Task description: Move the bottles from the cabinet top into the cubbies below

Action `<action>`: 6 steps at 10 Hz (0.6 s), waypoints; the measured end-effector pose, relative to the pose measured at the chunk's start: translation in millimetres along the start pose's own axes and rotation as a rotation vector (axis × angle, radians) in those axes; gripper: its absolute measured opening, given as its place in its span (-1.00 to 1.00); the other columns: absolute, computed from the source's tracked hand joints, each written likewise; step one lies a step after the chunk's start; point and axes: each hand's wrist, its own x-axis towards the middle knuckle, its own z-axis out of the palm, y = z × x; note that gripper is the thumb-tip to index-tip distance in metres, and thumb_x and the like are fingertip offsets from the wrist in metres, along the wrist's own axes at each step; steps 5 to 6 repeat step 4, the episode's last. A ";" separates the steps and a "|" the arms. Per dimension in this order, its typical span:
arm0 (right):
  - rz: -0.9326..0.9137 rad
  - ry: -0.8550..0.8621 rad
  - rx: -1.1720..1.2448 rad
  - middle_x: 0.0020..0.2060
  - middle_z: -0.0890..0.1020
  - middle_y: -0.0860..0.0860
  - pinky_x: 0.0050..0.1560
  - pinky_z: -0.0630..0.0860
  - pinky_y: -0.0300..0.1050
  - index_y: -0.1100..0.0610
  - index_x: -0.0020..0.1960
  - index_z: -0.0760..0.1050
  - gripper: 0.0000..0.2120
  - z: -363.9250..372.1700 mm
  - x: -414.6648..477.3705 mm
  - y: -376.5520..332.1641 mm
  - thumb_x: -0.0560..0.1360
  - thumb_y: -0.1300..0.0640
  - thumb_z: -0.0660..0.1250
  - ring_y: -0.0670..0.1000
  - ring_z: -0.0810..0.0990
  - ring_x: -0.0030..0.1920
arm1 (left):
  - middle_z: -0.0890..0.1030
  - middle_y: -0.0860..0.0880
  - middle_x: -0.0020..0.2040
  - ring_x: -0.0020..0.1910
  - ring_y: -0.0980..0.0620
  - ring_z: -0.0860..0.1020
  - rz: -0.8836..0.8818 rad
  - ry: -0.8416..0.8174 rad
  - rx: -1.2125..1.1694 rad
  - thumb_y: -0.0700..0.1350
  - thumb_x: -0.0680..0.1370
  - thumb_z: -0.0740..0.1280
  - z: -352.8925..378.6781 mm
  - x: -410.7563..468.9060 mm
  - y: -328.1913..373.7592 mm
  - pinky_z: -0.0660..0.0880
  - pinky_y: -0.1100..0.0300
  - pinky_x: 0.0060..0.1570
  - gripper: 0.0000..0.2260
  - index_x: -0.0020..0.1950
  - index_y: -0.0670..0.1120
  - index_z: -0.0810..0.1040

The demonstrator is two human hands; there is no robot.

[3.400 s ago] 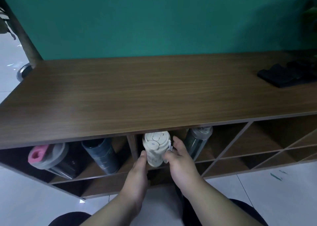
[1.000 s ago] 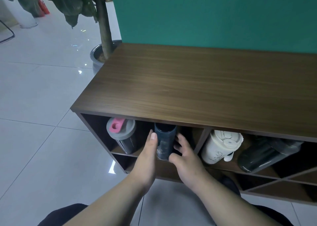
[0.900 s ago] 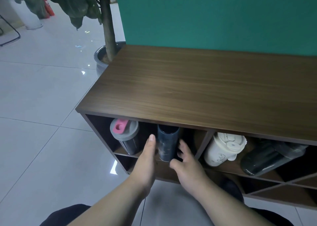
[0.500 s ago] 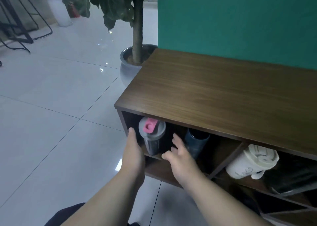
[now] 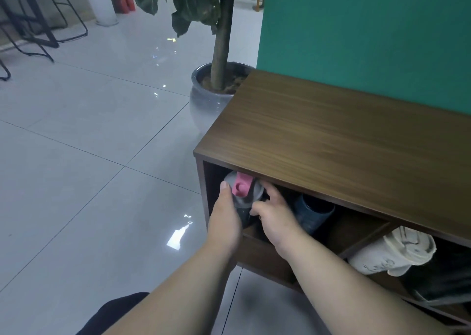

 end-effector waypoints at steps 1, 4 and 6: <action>0.004 -0.005 -0.002 0.05 0.72 0.00 0.32 0.47 0.12 -0.09 0.19 0.55 -0.40 0.4 -1.3 -0.9 0.16 0.22 0.27 0.09 0.62 0.14 | 0.58 0.23 -0.19 -0.18 0.34 0.48 -0.001 -0.018 -0.003 0.21 0.70 0.04 1.3 -5.0 5.5 0.35 0.34 -0.23 -0.59 -0.18 0.18 0.57; 0.001 -0.018 -0.099 0.28 0.53 -0.11 0.30 0.38 -0.18 -0.08 0.42 0.39 -0.39 -14.0 -71.8 -2.8 0.39 0.17 0.37 -0.14 0.49 0.23 | 0.70 0.06 0.09 0.05 0.19 0.59 0.144 -0.001 0.035 0.22 0.67 0.04 -10.8 -40.8 1.4 0.48 0.18 0.10 -0.60 0.04 0.13 0.64; 0.001 -0.018 -0.099 0.28 0.53 -0.11 0.30 0.38 -0.18 -0.08 0.42 0.39 -0.39 -14.0 -71.8 -2.8 0.39 0.17 0.37 -0.14 0.49 0.23 | 0.70 0.06 0.09 0.05 0.19 0.59 0.144 -0.001 0.035 0.22 0.67 0.04 -10.8 -40.8 1.4 0.48 0.18 0.10 -0.60 0.04 0.13 0.64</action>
